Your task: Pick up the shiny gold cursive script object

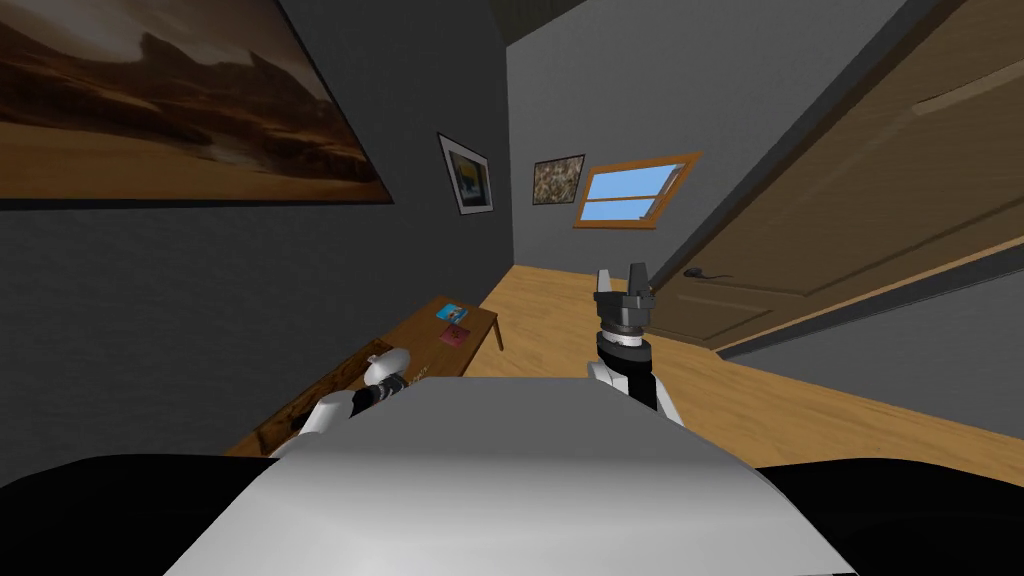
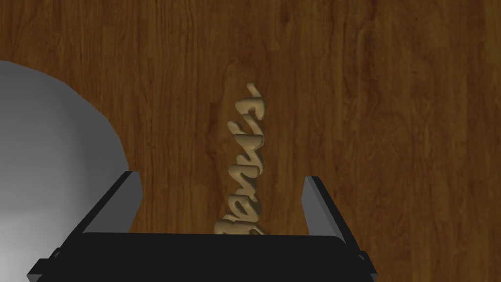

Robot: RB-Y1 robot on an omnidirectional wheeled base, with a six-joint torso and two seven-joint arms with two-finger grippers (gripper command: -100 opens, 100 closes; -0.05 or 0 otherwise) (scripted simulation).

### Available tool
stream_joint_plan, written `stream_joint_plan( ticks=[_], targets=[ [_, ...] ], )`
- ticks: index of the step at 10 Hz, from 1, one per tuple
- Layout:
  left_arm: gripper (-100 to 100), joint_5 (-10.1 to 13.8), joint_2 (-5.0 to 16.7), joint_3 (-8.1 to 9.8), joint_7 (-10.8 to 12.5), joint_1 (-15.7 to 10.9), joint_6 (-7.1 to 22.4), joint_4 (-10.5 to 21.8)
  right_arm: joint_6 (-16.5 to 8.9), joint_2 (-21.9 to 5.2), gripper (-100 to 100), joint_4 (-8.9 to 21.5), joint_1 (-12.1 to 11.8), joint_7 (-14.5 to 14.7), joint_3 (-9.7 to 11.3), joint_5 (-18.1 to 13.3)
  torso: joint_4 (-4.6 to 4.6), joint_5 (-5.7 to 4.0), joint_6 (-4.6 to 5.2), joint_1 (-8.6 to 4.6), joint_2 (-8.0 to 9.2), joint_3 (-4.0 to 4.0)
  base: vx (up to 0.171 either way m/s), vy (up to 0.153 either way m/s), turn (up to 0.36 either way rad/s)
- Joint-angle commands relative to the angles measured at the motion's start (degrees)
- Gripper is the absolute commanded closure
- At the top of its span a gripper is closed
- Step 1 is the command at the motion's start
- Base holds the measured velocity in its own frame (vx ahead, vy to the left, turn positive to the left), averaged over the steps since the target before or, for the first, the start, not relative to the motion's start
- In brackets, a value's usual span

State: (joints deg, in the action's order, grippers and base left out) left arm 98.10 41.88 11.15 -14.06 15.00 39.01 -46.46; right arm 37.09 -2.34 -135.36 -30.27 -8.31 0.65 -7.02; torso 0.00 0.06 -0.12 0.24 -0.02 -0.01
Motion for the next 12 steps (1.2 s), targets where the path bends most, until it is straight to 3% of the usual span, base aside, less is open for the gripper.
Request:
stream_joint_plan(
  ticks=[1, 3, 5, 8, 9, 10, 11, 12],
  targets=[
    [-100, 2.1, 0.1, 0.20, -0.6, 0.3, 2.6, 2.9, 0.0, 0.0, 0, 0.0, 0.0, 0.0, 0.0, 0.0, 0.00, 0.00, 0.00, 0.00, 0.00, 0.00, -0.026, 0.074, -0.298],
    [-100, 4.2, -0.1, 0.37, -1.3, 0.6, 5.2, 6.5, 0.0, 0.0, 0, 0.0, 0.0, 0.0, 0.0, 0.0, 0.01, 0.01, 0.00, 0.07, 0.03, 0.02, -0.030, 0.068, -0.240],
    [-100, 4.2, -0.1, 0.37, -1.3, 0.6, 5.2, 6.5, 0.0, 0.0, 0, 0.0, 0.0, 0.0, 0.0, 0.0, 0.00, 0.00, -0.04, -0.02, -0.01, -0.01, -0.011, 0.031, -0.014],
    [-100, 6.6, -0.4, 0.53, -2.1, 1.0, 8.2, 10.3, 0.0, 0.0, 0, 0.0, 0.0, 0.0, 0.0, 0.0, -0.01, -0.03, -0.01, -0.11, -0.05, -0.03, -0.016, 0.030, -0.163],
    [-100, 6.0, -0.1, 0.45, -1.8, 0.8, 7.5, 9.5, 0.0, 0.0, 0, 0.0, 0.0, 0.0, 0.0, 0.0, 0.00, -0.02, -0.01, -0.05, -0.02, -0.01, -0.012, 0.025, -0.040],
    [0, 6.1, -0.2, 0.43, -1.7, 0.8, 7.7, 9.6, 0.0, 0.0, 0, 0.0, 0.0, 0.0, 0.0, 0.0, -0.01, -0.02, -0.04, -0.11, -0.06, -0.03, 0.000, 0.000, 0.000],
    [-100, 4.8, -1.5, 1.13, -2.7, 2.1, 7.8, 7.7, 0.0, 0.0, 0, 0.0, 0.0, 0.0, 0.0, 0.0, -0.02, -0.04, -0.04, -0.18, -0.09, -0.05, 0.097, 0.041, 0.163],
    [-100, 4.2, -2.1, 1.49, -3.2, 2.7, 7.9, 6.8, 0.0, 0.0, 0, 0.0, 0.0, 0.0, 0.0, 0.0, -0.07, -0.02, -0.08, -0.09, -0.37, -0.20, 0.144, 0.044, 0.189]
  ],
)
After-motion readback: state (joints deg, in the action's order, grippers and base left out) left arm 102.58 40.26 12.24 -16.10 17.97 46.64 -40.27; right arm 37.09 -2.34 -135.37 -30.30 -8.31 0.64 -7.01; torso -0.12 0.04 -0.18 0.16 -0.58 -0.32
